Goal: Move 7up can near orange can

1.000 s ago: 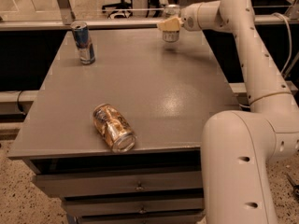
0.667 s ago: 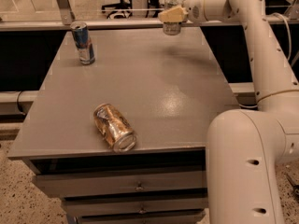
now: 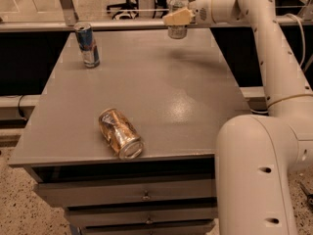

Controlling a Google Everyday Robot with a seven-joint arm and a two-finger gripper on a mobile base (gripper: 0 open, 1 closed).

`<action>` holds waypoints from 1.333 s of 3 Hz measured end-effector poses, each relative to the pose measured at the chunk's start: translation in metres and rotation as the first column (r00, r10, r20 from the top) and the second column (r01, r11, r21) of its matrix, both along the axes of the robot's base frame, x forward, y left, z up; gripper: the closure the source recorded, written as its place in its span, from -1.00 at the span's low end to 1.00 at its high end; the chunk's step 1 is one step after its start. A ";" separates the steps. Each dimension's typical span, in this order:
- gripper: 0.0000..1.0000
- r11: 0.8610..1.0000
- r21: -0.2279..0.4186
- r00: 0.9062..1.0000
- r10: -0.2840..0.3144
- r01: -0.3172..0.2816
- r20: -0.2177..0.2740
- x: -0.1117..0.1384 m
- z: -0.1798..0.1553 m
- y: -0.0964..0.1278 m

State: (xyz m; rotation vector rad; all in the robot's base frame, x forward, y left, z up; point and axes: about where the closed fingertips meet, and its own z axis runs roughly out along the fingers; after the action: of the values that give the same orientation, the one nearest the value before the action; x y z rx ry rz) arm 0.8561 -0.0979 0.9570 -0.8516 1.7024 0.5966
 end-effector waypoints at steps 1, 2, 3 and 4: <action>1.00 0.994 0.009 0.994 0.105 -0.105 0.018 -0.030 0.001 0.013; 1.00 0.985 0.029 0.981 0.169 -0.173 0.095 -0.079 0.035 0.014; 1.00 0.972 0.076 0.959 0.205 -0.223 0.194 -0.160 0.076 0.006; 1.00 0.956 0.100 0.949 0.256 -0.277 0.182 -0.213 0.055 0.017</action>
Offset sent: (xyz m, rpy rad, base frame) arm -0.1890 0.0597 -0.0092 0.0479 -0.0573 0.3119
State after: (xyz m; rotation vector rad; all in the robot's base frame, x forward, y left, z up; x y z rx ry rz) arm 0.6435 -0.0812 1.0119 -1.0214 1.3929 0.7828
